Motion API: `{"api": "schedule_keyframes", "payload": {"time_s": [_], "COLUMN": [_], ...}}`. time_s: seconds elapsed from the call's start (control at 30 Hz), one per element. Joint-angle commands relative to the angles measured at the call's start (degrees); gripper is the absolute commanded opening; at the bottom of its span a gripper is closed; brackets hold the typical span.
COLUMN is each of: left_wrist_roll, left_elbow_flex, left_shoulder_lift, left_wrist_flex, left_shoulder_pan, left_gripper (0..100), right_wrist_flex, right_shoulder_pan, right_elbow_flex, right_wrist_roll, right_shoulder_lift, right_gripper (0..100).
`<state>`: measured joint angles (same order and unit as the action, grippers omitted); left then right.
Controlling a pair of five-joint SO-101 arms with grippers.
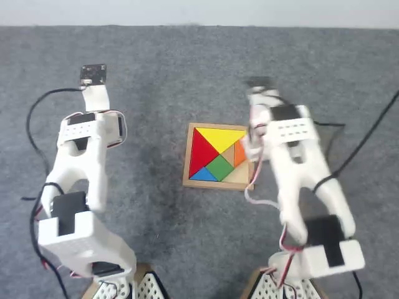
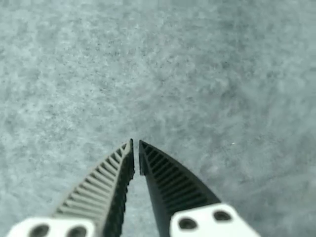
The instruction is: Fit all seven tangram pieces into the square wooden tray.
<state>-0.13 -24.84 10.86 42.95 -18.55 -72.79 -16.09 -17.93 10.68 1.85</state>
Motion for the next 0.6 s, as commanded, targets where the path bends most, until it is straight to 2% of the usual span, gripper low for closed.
{"api": "schedule_keyframes", "payload": {"time_s": [0.0,0.1,0.3,0.4,0.57], "left_wrist_roll": [0.4,0.4,0.4,0.4,0.4], "left_elbow_flex": [1.5,1.5,1.6,1.6,1.5], "left_shoulder_lift": [-0.3,-0.3,-0.3,-0.3,-0.3], "left_wrist_flex": [-1.4,-1.4,-1.4,-1.4,-1.2], "left_shoulder_pan": [-0.4,-0.5,-0.5,-0.5,-0.4], "left_gripper": [2,2,2,2,2], "right_wrist_flex": [-2.0,-5.6,-6.8,-6.9,-6.8], "right_shoulder_pan": [-8.9,-13.0,-13.0,-12.9,-12.9], "right_elbow_flex": [2.4,2.4,2.5,2.4,0.3], "right_wrist_roll": [14.9,29.4,54.3,64.3,76.4], "right_shoulder_lift": [4.6,3.8,0.9,0.5,0.4], "right_gripper": [18.6,18.6,18.6,18.6,18.7]}}
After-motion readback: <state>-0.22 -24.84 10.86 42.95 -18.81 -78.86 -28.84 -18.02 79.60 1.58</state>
